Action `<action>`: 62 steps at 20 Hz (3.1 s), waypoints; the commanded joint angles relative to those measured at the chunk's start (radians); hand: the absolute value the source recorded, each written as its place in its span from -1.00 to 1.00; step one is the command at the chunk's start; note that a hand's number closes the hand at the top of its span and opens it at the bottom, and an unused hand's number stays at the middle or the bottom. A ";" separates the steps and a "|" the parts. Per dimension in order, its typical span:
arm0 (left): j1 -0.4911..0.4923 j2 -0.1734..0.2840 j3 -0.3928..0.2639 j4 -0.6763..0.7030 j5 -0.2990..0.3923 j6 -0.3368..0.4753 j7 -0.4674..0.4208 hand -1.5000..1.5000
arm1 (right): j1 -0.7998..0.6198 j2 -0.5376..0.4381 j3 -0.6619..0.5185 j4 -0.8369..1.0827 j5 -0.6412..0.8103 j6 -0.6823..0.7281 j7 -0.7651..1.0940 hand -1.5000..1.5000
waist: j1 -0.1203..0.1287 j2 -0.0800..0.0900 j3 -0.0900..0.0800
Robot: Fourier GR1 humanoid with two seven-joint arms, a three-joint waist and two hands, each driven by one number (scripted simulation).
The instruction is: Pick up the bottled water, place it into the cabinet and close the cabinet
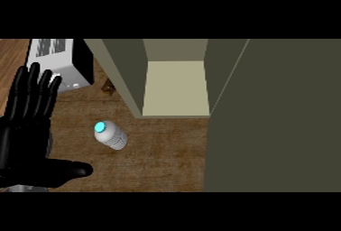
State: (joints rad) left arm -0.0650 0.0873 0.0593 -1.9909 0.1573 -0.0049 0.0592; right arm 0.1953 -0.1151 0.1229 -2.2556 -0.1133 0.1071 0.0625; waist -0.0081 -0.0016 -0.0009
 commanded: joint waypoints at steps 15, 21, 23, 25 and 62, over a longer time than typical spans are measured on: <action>0.177 0.009 -0.005 -0.112 -0.057 0.044 0.195 -1.00 | 0.447 -0.023 0.165 -0.339 -0.034 0.133 -0.001 -1.00 | -0.005 -0.003 0.001; 0.129 0.037 0.075 0.069 0.024 -0.017 0.141 -1.00 | 0.535 -0.044 0.139 -0.332 -0.045 0.178 -0.120 -1.00 | -0.012 -0.002 0.001; 0.207 0.022 0.061 0.094 0.019 -0.051 0.080 -1.00 | 0.502 -0.057 0.130 -0.383 -0.066 0.151 -0.050 -1.00 | -0.003 -0.001 0.000; 0.112 0.047 0.106 0.250 0.046 -0.073 0.052 -1.00 | 0.570 -0.076 0.109 -0.336 -0.069 0.196 -0.143 -1.00 | -0.018 -0.001 0.000; -0.285 0.065 0.143 1.637 -0.167 -0.231 -0.942 1.00 | 0.794 -0.156 0.238 -0.372 0.051 0.197 -0.358 -1.00 | -0.035 0.009 -0.003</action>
State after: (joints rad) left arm -0.3453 0.1279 0.2298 -0.4292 0.0545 -0.2728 -0.7933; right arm 0.9531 -0.2433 0.3714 -2.5003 -0.0592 0.2984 -0.3290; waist -0.0396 0.0055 -0.0032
